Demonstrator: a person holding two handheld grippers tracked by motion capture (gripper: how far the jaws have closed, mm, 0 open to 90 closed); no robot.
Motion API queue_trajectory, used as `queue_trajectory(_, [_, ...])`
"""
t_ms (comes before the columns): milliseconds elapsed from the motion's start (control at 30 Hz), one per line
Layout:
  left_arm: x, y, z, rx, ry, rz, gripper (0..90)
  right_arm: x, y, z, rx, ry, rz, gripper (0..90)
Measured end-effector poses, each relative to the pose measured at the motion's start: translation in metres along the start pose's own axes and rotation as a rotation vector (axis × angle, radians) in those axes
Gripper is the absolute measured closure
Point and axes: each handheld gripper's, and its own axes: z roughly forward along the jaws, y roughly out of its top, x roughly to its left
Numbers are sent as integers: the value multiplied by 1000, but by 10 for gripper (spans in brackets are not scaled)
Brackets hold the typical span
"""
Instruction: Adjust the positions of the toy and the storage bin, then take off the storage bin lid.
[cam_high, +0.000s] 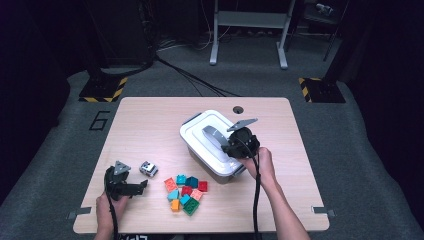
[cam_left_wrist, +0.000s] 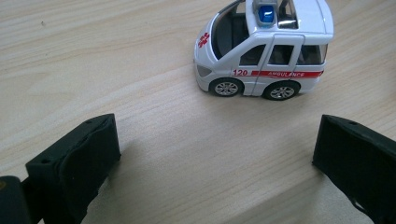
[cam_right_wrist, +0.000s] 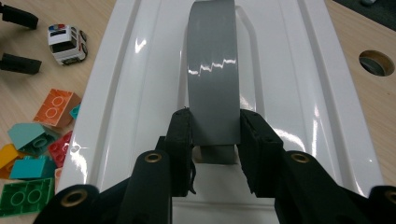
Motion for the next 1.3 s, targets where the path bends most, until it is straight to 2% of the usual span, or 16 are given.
queue_trajectory(67, [1, 0, 0, 2, 2, 10, 4, -1, -1, 0, -1, 5, -7, 667])
queue_trajectory(267, [0, 0, 1, -8, 3, 1, 4, -1, 1, 1, 0, 7, 11, 657])
queue_trajectory(367, [0, 0, 1, -9, 3, 0, 4, -1, 5, 1, -16, 18, 40, 608])
queue_trajectory(500, [0, 0, 0, -7, 3, -3, 5, 1, 15, 4, -30, -6, 41, 554])
queue_trajectory(533, [1, 0, 0, 3, 2, 10, 4, 3, 19, 5, -29, -13, 40, 554])
queue_trajectory(567, [0, 0, 0, -4, 2, 1, 4, 5, 24, 7, -29, -26, 30, 554])
queue_trajectory(633, [1, 0, 0, 2, 2, 9, 4, 8, 30, 10, -14, -49, 27, 562])
queue_trajectory(700, [0, 0, 1, -9, 4, 0, 4, 9, 36, 14, -5, -64, -4, 601])
queue_trajectory(733, [0, 0, 1, -8, 4, 1, 4, 12, 38, 15, 3, -76, 20, 626])
queue_trajectory(767, [0, 0, 0, -8, 3, 1, 4, 12, 40, 17, 4, -67, 6, 651])
queue_trajectory(800, [0, 0, 0, -7, 3, 2, 4, 13, 42, 18, 4, -78, -6, 660])
queue_trajectory(900, [0, 0, 0, -7, 2, 0, 4, 14, 43, 18, 5, -75, -14, 668])
queue_trajectory(1000, [0, 0, 0, -6, 2, 0, 4, 15, 43, 14, 13, -79, 3, 670])
queue_trajectory(1033, [0, 0, 0, -7, 2, 0, 4, 12, 43, 13, -14, -77, -29, 671])
queue_trajectory(1233, [0, 0, 0, -2, 1, 3, 4, 11, 45, -2, -66, -79, -2, 672])
queue_trajectory(1300, [0, 0, 0, -3, 1, 2, 4, 9, 46, -8, -63, -82, 16, 672])
